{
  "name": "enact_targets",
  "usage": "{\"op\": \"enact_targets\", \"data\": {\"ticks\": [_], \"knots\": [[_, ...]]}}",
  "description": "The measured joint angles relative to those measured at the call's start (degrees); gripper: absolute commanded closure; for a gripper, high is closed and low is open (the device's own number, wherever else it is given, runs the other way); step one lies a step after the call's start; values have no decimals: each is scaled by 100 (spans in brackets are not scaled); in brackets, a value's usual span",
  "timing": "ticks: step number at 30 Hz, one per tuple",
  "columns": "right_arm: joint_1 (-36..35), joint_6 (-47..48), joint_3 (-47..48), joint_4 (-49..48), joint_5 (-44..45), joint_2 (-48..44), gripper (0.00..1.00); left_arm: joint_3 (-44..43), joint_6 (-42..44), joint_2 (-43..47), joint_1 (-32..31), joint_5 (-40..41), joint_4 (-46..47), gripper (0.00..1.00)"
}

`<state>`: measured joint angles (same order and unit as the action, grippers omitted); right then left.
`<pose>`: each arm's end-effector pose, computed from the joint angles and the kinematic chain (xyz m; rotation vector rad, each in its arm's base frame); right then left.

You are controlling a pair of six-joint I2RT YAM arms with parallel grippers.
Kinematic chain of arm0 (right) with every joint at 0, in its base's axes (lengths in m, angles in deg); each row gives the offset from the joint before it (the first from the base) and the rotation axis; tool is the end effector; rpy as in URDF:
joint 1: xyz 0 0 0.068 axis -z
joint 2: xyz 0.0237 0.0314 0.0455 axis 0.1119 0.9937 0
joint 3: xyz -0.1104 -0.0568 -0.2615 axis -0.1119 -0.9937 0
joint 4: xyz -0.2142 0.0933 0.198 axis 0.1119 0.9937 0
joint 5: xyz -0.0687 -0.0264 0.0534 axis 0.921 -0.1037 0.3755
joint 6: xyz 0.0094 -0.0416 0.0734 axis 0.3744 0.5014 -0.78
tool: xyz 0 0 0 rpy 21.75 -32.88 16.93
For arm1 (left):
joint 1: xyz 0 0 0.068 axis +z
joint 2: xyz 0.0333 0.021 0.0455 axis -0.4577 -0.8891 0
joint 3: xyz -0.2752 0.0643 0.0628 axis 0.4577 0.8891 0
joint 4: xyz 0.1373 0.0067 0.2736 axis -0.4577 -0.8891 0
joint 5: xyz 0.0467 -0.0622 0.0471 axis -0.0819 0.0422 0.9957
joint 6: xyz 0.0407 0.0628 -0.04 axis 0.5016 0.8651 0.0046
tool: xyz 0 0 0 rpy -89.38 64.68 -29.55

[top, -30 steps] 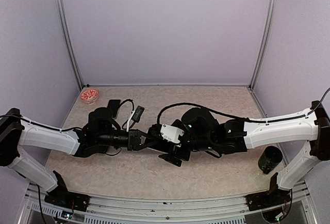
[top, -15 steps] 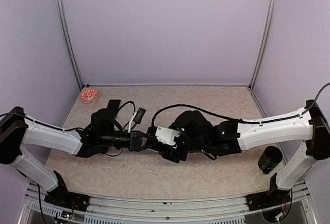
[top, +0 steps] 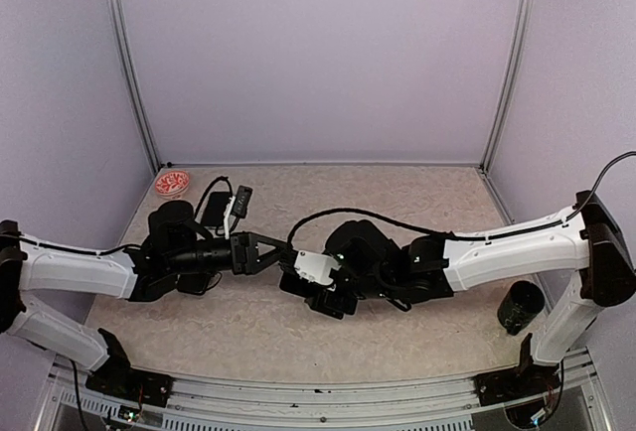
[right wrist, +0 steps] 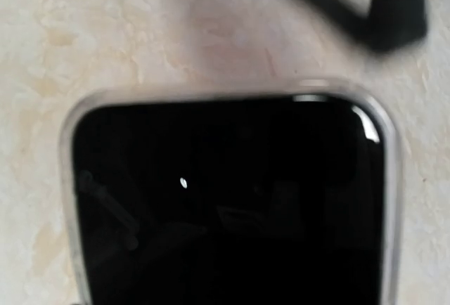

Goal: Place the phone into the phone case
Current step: Pass from the left arm to the right, then place the phone with the phone case at the center of the board.

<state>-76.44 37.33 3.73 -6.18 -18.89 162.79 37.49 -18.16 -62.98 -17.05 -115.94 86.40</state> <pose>0.1643 0.3994 0.1930 -1.4243 1.7681 0.2446 0.2158 -0.2607 0.1981 0.5203 1.8801 -1.4450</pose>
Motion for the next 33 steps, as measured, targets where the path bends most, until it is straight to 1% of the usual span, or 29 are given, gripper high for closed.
{"op": "enact_targets", "data": {"ticks": [2,4,6,12,19,27,33], "knots": [[0,-85,149,35,-17,120,31,184,42,463,111,282,-46,12],[2,-192,345,81,-57,258,31,345,87,898,214,546,-85,1],[7,-341,601,131,-127,446,31,535,131,1440,286,883,-199,1],[96,-866,1502,350,-385,1051,30,920,227,2667,345,1790,-752,1],[413,-2039,2726,717,-592,1803,30,1360,221,3842,356,2859,-1644,1],[968,-3353,3270,789,-846,2376,31,1635,129,4824,378,3560,-2468,1],[1117,-4183,3932,942,-741,3060,30,1757,-52,5353,378,3956,-2885,1]]}}
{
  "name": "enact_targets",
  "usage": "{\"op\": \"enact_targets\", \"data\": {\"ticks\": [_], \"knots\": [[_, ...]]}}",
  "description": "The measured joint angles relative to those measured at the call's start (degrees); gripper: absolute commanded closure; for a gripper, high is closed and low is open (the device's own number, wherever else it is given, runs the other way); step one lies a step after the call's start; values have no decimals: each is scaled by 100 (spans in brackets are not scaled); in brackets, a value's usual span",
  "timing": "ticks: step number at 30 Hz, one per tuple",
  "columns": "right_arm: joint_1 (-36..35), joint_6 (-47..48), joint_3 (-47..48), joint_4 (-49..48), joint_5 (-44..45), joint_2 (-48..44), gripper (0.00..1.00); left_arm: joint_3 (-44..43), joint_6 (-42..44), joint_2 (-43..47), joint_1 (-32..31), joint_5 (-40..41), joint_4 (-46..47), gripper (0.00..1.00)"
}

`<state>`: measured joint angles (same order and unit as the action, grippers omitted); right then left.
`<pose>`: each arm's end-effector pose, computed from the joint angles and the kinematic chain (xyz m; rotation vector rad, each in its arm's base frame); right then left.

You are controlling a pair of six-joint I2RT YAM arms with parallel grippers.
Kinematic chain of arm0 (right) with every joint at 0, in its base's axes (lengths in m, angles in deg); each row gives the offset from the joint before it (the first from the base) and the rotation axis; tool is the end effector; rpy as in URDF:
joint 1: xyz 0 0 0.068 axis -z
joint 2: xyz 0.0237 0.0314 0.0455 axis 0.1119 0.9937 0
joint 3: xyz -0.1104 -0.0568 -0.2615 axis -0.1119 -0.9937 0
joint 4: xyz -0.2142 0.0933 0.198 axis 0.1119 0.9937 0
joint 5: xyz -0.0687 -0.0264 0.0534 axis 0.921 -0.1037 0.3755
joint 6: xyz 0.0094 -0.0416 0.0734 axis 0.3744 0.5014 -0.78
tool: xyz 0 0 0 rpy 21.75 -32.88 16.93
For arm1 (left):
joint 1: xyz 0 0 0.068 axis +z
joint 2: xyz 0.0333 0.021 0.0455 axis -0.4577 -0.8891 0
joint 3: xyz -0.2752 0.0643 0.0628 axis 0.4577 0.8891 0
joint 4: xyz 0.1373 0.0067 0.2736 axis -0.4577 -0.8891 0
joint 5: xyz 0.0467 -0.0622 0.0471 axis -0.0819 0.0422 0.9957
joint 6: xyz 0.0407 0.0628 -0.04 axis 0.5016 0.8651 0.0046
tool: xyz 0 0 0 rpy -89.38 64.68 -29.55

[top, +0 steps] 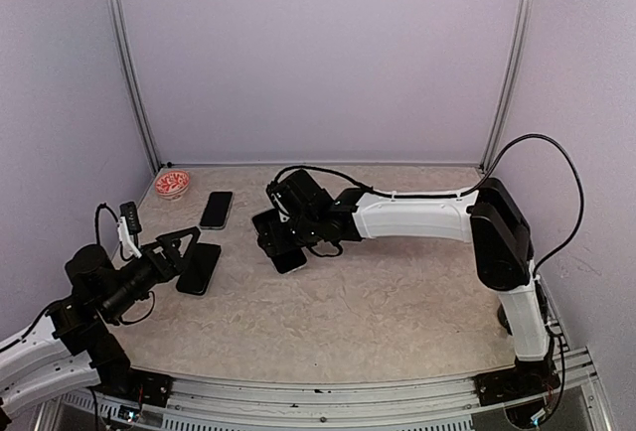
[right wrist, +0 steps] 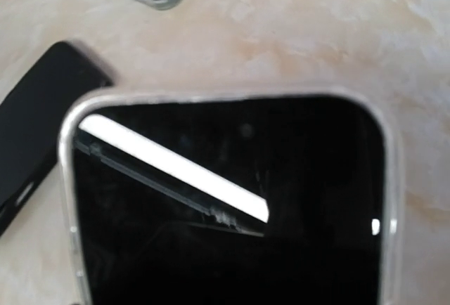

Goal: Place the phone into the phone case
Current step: Place the phone with the phone case at the center of the board.

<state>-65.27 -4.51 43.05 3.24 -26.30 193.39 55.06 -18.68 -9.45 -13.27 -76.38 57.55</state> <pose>0.3094 0.4954 0.1842 -0.5785 2.3070 0.6380 0.1651 -0.1228 0.2264 -0.1264 1.6736 -0.9141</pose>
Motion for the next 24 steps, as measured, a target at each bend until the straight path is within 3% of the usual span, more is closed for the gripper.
{"op": "enact_targets", "data": {"ticks": [24], "knots": [[415,-2319,2065,520,280,1961,31,44,-350,-103,0,769,-719,1]]}}
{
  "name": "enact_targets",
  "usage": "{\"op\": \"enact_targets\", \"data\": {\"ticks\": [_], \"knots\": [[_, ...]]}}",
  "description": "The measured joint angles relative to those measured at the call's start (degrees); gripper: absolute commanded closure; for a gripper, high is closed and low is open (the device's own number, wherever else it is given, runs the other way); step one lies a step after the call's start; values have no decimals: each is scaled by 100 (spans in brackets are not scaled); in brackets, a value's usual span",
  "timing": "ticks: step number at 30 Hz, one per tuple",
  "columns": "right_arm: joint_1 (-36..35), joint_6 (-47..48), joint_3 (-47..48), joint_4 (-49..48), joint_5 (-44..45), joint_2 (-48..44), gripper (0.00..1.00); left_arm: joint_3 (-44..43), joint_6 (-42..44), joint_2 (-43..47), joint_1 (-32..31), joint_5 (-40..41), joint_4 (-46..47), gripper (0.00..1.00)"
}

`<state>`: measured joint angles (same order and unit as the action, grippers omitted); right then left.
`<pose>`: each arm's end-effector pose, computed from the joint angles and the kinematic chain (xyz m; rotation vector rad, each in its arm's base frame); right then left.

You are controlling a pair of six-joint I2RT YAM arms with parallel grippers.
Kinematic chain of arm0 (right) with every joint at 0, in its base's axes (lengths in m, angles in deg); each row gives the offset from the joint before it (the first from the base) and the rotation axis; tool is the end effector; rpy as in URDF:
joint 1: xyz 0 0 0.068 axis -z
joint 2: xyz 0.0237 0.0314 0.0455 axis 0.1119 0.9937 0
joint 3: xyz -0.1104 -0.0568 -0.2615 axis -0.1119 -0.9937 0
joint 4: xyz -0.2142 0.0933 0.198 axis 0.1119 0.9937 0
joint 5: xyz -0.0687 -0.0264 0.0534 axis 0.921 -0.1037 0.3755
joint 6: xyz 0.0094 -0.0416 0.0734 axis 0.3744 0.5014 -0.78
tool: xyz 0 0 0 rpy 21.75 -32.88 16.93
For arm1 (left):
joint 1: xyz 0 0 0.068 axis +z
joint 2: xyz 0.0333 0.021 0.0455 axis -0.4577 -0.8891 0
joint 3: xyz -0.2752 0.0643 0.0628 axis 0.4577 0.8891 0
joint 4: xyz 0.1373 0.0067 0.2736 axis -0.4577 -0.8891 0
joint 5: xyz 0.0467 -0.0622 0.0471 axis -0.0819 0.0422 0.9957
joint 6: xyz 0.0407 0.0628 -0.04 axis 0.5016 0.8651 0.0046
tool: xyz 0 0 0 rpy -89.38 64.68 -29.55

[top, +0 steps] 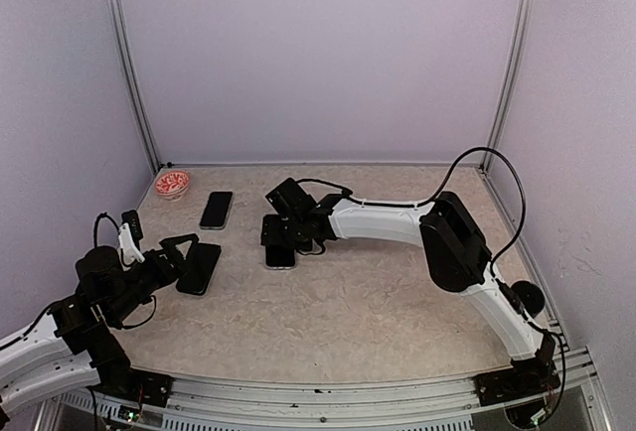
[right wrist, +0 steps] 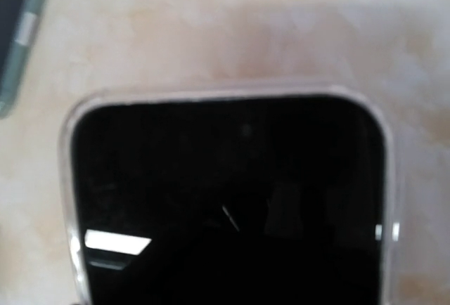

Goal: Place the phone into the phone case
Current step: Place the phone with the phone case at the center of the board.

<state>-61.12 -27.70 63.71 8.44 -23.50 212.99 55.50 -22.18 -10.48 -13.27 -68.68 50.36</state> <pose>0.3828 0.5197 0.1148 0.0013 2.4685 0.6815 0.1694 -0.1137 0.2018 -0.2690 1.7859 -0.7686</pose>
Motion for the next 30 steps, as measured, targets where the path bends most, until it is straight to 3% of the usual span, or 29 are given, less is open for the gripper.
{"op": "enact_targets", "data": {"ticks": [30], "knots": [[50,-686,166,-382,-308,214,8,20,-2,181,0,146,-94,1]]}}
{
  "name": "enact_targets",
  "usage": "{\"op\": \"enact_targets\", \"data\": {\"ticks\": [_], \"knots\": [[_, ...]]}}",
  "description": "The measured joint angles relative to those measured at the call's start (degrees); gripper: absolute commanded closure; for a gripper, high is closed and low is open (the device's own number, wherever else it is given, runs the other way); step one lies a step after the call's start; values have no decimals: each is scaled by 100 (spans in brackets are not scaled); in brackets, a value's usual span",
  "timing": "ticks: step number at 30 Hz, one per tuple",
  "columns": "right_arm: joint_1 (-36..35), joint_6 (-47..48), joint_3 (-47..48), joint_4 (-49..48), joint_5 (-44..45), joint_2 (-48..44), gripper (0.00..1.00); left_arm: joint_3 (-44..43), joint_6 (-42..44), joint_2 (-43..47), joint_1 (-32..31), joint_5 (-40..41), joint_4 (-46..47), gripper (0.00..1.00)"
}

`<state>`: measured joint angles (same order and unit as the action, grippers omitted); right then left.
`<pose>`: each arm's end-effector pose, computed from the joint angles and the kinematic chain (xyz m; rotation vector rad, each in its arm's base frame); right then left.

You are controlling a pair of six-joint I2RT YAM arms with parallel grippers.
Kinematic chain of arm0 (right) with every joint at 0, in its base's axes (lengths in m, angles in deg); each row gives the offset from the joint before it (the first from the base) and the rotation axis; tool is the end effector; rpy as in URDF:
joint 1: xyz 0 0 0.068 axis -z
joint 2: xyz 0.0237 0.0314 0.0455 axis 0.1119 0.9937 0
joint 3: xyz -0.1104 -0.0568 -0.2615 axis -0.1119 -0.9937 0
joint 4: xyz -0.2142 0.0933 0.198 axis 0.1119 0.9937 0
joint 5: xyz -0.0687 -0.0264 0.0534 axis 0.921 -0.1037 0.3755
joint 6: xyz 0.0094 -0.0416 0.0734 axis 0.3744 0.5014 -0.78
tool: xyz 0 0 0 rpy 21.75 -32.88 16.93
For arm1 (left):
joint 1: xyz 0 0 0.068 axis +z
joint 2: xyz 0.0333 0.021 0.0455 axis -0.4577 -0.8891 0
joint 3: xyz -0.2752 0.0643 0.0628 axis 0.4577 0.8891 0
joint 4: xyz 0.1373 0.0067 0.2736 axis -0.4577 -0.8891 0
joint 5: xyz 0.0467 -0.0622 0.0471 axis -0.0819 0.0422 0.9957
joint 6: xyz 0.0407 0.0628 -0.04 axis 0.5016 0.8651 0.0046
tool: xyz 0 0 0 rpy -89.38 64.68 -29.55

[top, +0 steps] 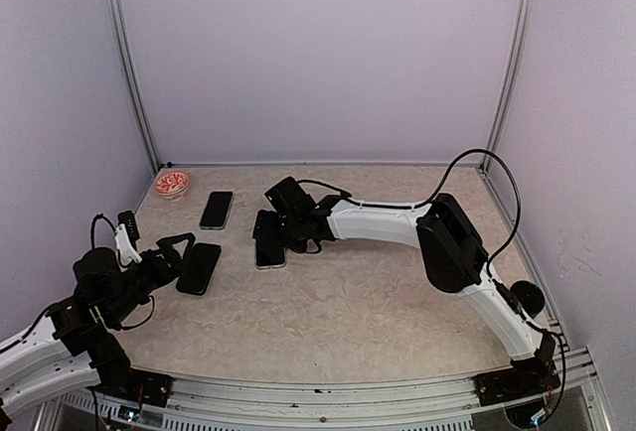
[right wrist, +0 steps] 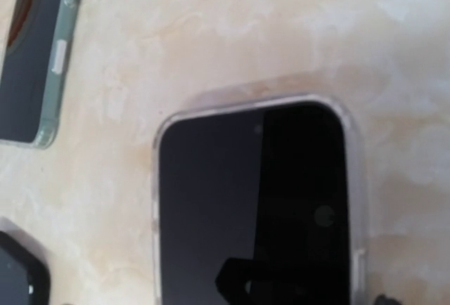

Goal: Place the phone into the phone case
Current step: Place the phone with the phone case at the center of the board, then reset both arms

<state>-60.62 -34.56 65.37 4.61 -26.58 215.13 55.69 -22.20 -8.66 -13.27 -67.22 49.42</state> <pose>0.3910 0.5283 0.1095 0.1371 2.4633 0.8304 0.1676 -0.1098 0.2038 -0.2890 1.7666 -0.7553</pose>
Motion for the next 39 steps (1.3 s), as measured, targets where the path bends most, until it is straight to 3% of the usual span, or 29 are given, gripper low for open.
{"op": "enact_targets", "data": {"ticks": [7,22,39], "knots": [[0,-61,-149,-282,-107,-13,2,7,-2,79,0,7,-149,1],[-59,-2,-1211,-866,-223,-588,0,9,-101,39,0,7,-199,1],[131,1443,-3995,-1381,452,-2870,0,-302,15,-745,0,173,-168,1]]}}
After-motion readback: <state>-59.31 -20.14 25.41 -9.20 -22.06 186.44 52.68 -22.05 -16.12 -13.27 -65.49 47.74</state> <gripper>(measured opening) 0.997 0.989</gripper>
